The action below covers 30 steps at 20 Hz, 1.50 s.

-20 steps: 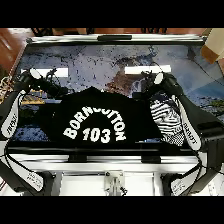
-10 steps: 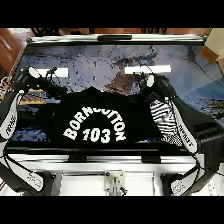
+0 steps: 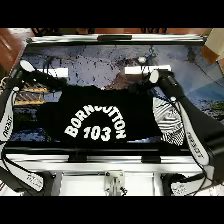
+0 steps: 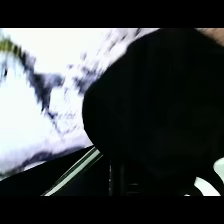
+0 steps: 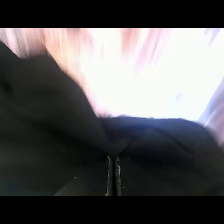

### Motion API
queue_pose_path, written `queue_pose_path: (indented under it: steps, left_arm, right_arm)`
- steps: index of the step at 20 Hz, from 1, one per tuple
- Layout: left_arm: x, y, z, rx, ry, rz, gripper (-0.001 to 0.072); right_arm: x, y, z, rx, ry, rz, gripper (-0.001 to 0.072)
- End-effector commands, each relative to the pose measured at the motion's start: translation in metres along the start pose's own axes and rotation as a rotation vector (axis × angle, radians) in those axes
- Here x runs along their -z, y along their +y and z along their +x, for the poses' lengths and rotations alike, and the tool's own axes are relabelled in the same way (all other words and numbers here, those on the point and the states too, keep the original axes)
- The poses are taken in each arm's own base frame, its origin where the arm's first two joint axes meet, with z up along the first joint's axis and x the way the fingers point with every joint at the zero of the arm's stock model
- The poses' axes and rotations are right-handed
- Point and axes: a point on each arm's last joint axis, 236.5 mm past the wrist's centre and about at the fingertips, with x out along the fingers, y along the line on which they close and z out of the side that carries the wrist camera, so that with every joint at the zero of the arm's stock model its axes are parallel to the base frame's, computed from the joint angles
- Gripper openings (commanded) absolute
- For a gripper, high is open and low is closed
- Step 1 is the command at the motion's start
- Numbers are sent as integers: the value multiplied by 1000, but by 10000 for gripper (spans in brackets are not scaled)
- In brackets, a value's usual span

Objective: Fold the shirts.

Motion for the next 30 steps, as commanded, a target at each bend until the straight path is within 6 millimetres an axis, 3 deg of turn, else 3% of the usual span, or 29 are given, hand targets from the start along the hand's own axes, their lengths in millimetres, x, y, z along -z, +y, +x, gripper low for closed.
queue_pose_path:
  steps: [1, 3, 5, 6, 7, 8, 9, 10, 12, 14, 16, 18, 20, 23, 24, 26, 28, 29, 30]
  left_arm:
    - [-75, -53, -73, 47, -261, 122, 51]
    - [-129, -102, -152, 79, -525, 210, 51]
    - [-166, -153, -255, 127, -865, 238, 51]
    - [-170, -172, -307, 118, -1013, 257, 52]
    - [-163, -187, -345, 89, -1104, 312, 51]
    - [-147, -199, -372, 40, -1144, 385, 51]
    - [-130, -202, -383, -14, -1133, 427, 50]
    - [-110, -200, -381, -71, -1075, 460, 50]
    - [-67, -177, -346, -157, -846, 442, 49]
    - [-11, -136, -277, -189, -510, 324, 49]
    - [53, -102, -200, -212, -210, 269, 48]
    - [116, -61, -133, -277, -32, 202, 47]
    - [189, -26, -80, -310, 99, 79, 47]
    - [301, 0, -44, -311, 317, -26, 49]
    - [324, 4, -40, -314, 352, -55, 49]
    - [353, 4, -34, -297, 374, -81, 49]
    - [362, -5, -28, -252, 361, -112, 58]
    - [360, -11, -26, -226, 354, -110, 175]
    - [355, -14, -26, -217, 342, -108, 379]
  right_arm:
    - [-123, -12, -94, 57, -515, -6, 69]
    - [-184, -15, -174, 78, -791, -11, 69]
    - [-228, -12, -265, 91, -1030, -22, 69]
    - [-240, -7, -306, 92, -1110, -31, 69]
    - [-247, 0, -345, 88, -1172, -44, 69]
    - [-247, 7, -374, 95, -1198, -70, 69]
    - [-241, 12, -390, 107, -1183, -96, 69]
    - [-227, 16, -392, 111, -1115, -118, 69]
    - [-178, 13, -354, 131, -816, -141, 69]
    - [-110, 15, -297, 83, -458, -83, 69]
    - [-27, 15, -238, 100, -100, -55, 69]
    - [56, 11, -192, 170, 187, -58, 69]
    - [126, 17, -158, 189, 319, -58, 69]
    - [236, 11, -138, 227, 506, -1, 69]
    - [268, 9, -138, 229, 562, 14, 69]
    - [302, 17, -138, 193, 602, 29, 70]
    - [302, 26, -137, 152, 558, 34, 159]
    - [293, 30, -135, 133, 514, 39, 384]
    - [284, 32, -137, 123, 480, 31, 507]
